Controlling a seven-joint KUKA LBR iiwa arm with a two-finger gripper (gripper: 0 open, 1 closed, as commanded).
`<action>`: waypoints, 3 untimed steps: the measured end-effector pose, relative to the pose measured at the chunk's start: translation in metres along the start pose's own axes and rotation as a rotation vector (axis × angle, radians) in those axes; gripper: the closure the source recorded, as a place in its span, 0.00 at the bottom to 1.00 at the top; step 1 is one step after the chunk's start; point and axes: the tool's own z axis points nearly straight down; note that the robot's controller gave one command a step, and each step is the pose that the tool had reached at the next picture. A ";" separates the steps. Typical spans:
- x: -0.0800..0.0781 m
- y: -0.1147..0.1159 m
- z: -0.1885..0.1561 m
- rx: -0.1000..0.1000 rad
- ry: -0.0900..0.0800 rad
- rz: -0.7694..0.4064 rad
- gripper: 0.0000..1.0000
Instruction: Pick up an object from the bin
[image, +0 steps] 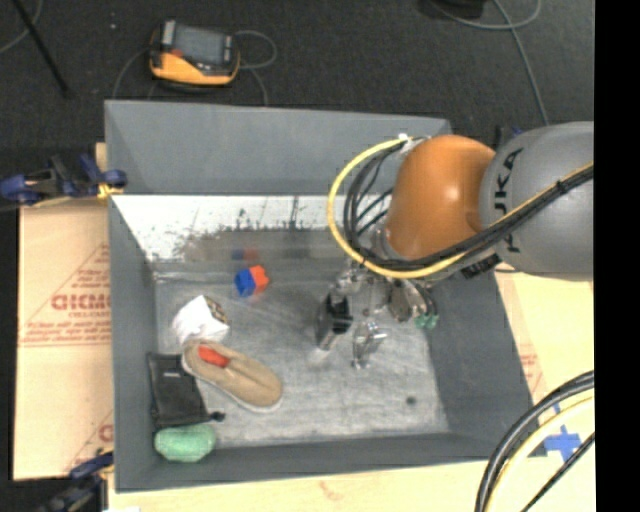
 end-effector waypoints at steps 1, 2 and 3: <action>-0.026 0.000 0.016 -0.001 0.001 -0.303 0.00; -0.033 -0.008 0.016 -0.002 0.001 -0.098 0.00; -0.041 -0.008 0.046 -0.001 0.002 -0.214 0.00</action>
Offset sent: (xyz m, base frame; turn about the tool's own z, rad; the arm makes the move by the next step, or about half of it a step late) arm 0.0344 -0.0051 -0.0172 -0.0497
